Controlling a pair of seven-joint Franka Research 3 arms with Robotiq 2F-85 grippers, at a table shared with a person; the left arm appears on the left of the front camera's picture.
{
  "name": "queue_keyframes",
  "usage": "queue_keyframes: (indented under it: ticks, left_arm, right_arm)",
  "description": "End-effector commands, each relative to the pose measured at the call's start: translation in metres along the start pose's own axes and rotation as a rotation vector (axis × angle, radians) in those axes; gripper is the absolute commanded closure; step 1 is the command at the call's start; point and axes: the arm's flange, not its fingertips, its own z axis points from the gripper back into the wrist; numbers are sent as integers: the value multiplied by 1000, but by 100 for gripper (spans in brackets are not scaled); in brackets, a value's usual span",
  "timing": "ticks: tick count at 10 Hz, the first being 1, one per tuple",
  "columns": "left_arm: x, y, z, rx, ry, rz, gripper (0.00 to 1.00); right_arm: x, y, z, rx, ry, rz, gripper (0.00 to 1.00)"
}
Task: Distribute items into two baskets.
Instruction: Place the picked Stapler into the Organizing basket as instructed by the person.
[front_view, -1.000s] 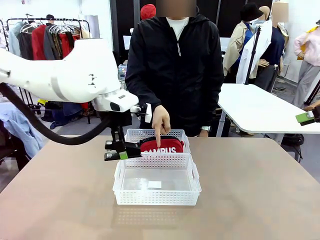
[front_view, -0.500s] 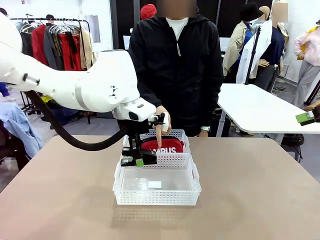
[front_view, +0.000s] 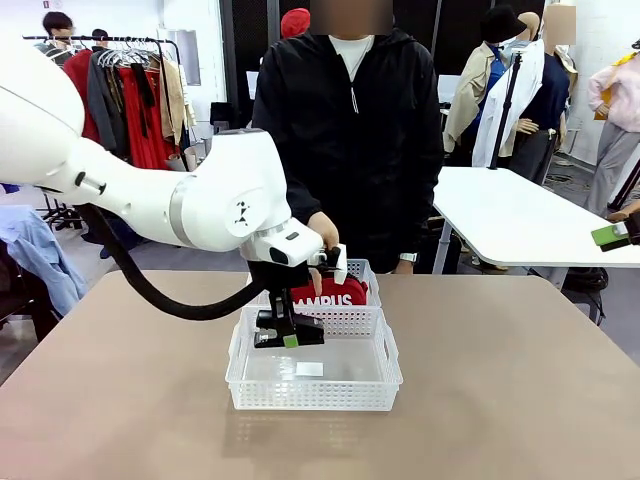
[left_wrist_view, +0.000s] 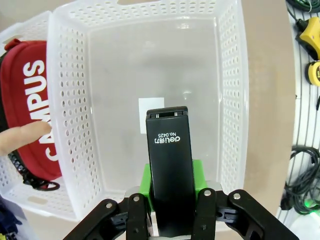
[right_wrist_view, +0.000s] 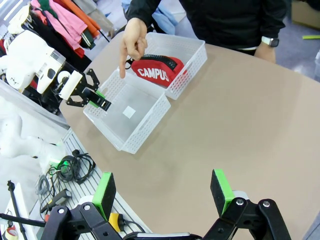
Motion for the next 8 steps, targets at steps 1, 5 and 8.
queue_keyframes:
  ticks: [1, 5, 8]
  left_arm:
    - [-9, 4, -17, 18, 14, -58, 100]
    - [0, 13, -46, -39, 29, -112, 100]
    - [6, 16, -64, -56, 43, -117, 100]
  right_arm:
    - [1, 1, 1, 1, 0, 3, 0]
    - [1, 1, 1, 1, 0, 3, 0]
    - [1, 1, 1, 1, 0, 3, 0]
